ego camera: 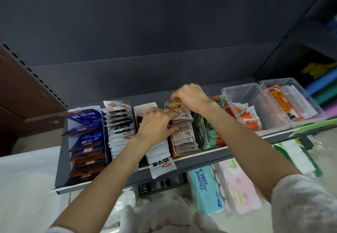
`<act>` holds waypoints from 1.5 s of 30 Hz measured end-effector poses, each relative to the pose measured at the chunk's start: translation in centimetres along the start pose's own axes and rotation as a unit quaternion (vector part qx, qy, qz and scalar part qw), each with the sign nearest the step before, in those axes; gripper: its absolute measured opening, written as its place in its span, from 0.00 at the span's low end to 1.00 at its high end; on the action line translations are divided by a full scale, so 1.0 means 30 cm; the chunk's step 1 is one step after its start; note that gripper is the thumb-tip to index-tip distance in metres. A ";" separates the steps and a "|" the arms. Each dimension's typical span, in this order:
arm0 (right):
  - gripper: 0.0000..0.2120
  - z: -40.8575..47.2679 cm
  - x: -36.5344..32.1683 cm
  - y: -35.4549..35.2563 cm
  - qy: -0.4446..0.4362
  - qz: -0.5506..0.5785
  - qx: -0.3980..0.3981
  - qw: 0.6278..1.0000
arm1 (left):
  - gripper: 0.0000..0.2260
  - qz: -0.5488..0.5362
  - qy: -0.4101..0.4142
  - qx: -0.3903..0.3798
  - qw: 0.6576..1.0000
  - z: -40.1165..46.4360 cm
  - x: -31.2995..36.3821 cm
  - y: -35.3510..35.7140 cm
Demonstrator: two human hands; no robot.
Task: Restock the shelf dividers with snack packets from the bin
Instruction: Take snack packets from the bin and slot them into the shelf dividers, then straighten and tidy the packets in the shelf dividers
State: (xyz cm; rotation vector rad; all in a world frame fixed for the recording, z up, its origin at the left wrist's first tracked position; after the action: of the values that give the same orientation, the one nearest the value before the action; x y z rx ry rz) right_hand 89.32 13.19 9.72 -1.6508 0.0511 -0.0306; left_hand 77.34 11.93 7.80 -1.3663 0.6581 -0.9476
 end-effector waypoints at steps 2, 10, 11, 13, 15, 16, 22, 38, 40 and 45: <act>0.12 0.007 -0.002 0.000 -0.011 0.002 -0.026 1.000 | 0.14 -0.006 0.001 0.021 1.000 0.004 -0.004 -0.005; 0.11 0.003 -0.029 0.036 -0.006 0.005 -0.057 0.998 | 0.12 -0.036 -0.007 0.056 0.998 -0.007 -0.015 -0.015; 0.10 0.001 -0.026 0.033 0.005 0.019 -0.043 0.999 | 0.14 -0.043 -0.008 0.045 0.998 -0.009 -0.020 -0.014; 0.11 -0.031 -0.003 0.013 0.031 0.091 0.010 0.995 | 0.18 -0.063 -0.007 0.026 0.998 -0.016 -0.028 -0.028; 0.14 -0.113 0.043 -0.032 0.062 0.189 0.105 0.974 | 0.20 -0.087 -0.009 0.031 0.996 -0.025 -0.029 -0.069; 0.14 -0.176 0.070 -0.058 0.075 0.237 0.163 0.955 | 0.20 -0.113 -0.012 0.048 0.992 -0.028 -0.023 -0.100; 0.14 -0.576 0.291 -0.013 0.225 0.324 0.304 0.867 | 0.12 -0.420 -0.069 0.065 0.902 0.036 0.105 -0.191; 0.31 -0.441 0.457 0.092 0.027 0.236 0.068 0.969 | 0.18 -0.043 -0.073 -0.122 0.989 0.351 0.324 0.085; 0.31 -0.398 0.445 0.090 0.001 0.243 0.022 0.970 | 0.15 0.004 -0.068 -0.070 0.995 0.342 0.338 0.069; 0.28 -0.313 0.427 0.067 -0.045 0.147 -0.004 0.988 | 0.12 0.012 -0.092 -0.013 0.996 0.352 0.322 0.053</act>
State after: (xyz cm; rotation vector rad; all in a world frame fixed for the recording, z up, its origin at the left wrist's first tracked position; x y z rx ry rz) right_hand 101.59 3.01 8.34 -1.6367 0.2261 0.2689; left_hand 91.39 8.91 8.84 -1.4460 0.5478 -0.7849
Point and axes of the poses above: each hand's wrist, its own z-axis towards the middle knuckle, its own y-axis out of the palm, x = y × z, the point moved 6 cm from there along z, towards the middle knuckle, and after that the axes turned 7 degrees about z, right-handed, at the moved point
